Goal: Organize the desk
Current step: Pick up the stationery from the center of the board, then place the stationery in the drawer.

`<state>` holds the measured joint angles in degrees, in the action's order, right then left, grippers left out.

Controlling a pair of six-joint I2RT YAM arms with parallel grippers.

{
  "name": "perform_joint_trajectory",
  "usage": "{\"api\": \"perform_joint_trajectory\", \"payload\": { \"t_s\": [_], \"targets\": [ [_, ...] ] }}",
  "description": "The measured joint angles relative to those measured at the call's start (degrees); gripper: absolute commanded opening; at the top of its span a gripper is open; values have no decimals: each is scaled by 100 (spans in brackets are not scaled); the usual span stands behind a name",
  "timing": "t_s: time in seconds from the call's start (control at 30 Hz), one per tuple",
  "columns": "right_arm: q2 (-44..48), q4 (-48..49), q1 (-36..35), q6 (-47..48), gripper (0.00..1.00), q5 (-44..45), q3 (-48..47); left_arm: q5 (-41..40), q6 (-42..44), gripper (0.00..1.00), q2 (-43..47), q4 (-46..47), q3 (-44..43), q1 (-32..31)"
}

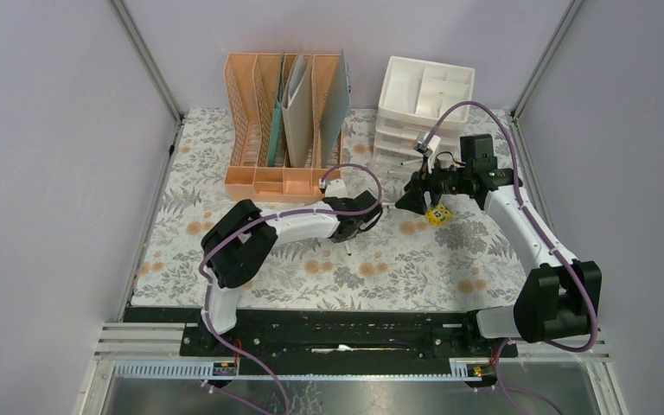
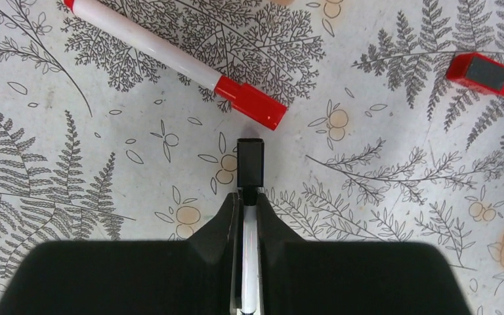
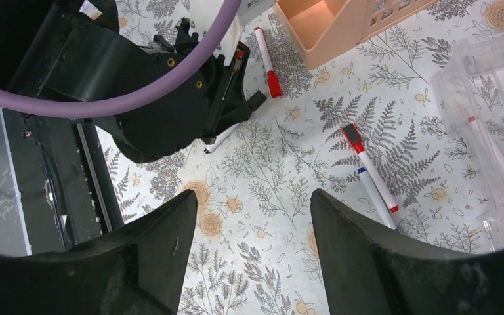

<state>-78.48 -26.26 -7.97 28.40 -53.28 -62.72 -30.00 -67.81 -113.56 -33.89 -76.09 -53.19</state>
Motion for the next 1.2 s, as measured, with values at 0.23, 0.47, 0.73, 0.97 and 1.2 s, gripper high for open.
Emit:
{"api": "perform_joint_trajectory", "payload": {
  "t_s": [0.23,0.47,0.73,0.97,1.2],
  "targets": [
    [0,0,15,-4,71,-44,2,192,162,0,387,81,481,-35],
    [-11,13,15,-98,71,-369,55,466,474,0,1325,452,1585,-94],
    [-197,560,-39,-621,71,-1010,459,820,1021,0,3265,2649,3460,-94],
    [-229,1818,-503,-1550,74,-1108,1106,977,1307,0,4087,4701,4489,-79],
    [-229,3650,-879,-3134,83,-1250,1834,1064,1473,0,4402,6334,4909,-66]
  ]
}}
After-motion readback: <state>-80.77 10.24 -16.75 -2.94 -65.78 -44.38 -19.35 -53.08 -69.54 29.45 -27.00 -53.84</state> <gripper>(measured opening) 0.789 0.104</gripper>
